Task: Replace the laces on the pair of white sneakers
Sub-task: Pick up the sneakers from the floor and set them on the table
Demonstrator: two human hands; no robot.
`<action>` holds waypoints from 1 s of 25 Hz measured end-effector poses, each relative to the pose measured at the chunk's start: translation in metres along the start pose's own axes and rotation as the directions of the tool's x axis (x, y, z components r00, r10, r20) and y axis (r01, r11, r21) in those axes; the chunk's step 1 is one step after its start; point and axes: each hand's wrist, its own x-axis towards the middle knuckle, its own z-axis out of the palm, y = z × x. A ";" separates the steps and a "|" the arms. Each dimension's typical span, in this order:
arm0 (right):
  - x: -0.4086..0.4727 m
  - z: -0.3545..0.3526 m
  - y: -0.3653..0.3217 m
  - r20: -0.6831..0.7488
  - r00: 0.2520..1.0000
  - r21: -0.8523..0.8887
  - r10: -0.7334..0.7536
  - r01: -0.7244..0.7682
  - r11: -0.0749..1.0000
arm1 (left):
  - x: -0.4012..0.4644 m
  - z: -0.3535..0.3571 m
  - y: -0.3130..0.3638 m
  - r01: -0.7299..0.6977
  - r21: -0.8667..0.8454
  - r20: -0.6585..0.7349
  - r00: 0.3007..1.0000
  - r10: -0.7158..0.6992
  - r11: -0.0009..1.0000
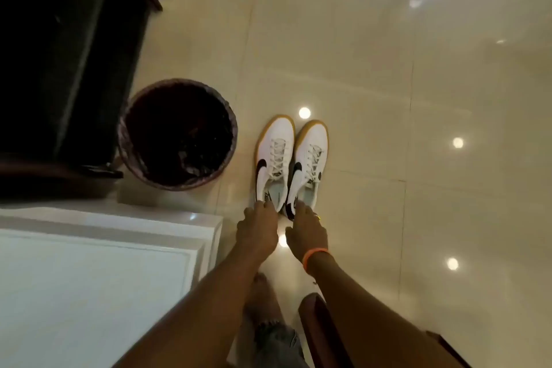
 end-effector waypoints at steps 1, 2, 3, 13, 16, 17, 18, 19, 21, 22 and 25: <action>0.015 0.018 0.003 -0.006 1.000 0.020 0.004 -0.004 1.000 | 0.013 0.013 -0.005 0.023 -0.008 0.003 1.000 -0.023 1.000; 0.027 0.034 0.005 -0.006 1.000 0.026 0.006 -0.006 1.000 | 0.026 0.031 -0.010 0.060 -0.042 -0.013 0.998 -0.060 0.997; 0.038 0.046 0.009 0.010 1.000 0.012 -0.006 0.006 1.000 | 0.035 0.043 -0.010 0.082 -0.056 -0.011 0.997 -0.082 0.995; 0.069 0.034 0.014 -0.091 0.983 -0.111 -0.162 0.151 0.982 | 0.060 0.063 0.010 0.163 -0.254 -0.210 0.953 -0.219 0.953; 0.047 -0.014 0.012 -0.124 0.964 -0.144 -0.237 0.218 0.965 | 0.026 0.036 0.025 0.017 -0.295 -0.312 0.944 -0.113 0.955; 0.036 -0.029 0.012 -0.123 0.958 -0.152 -0.258 0.239 0.959 | 0.012 0.028 0.028 -0.020 -0.344 -0.315 0.945 -0.095 0.939; 0.024 -0.043 0.011 -0.118 0.954 -0.159 -0.276 0.256 0.953 | -0.001 0.020 0.029 -0.050 -0.397 -0.312 0.946 -0.084 0.916; 0.013 -0.054 0.013 -0.106 0.951 -0.167 -0.289 0.270 0.948 | -0.012 0.013 0.030 -0.072 -0.453 -0.303 0.950 -0.078 0.888; -0.017 -0.075 0.014 -0.073 0.952 -0.183 -0.296 0.279 0.943 | -0.037 0.001 0.025 -0.168 -0.521 -0.316 0.949 -0.006 0.837; -0.032 -0.085 0.016 -0.063 0.955 -0.187 -0.291 0.275 0.943 | -0.048 -0.003 0.023 -0.222 -0.523 -0.324 0.945 0.049 0.823; -0.081 -0.119 0.021 -0.099 0.932 -0.199 -0.349 0.326 0.924 | -0.096 -0.017 0.021 -0.369 -0.512 -0.357 0.913 0.199 0.776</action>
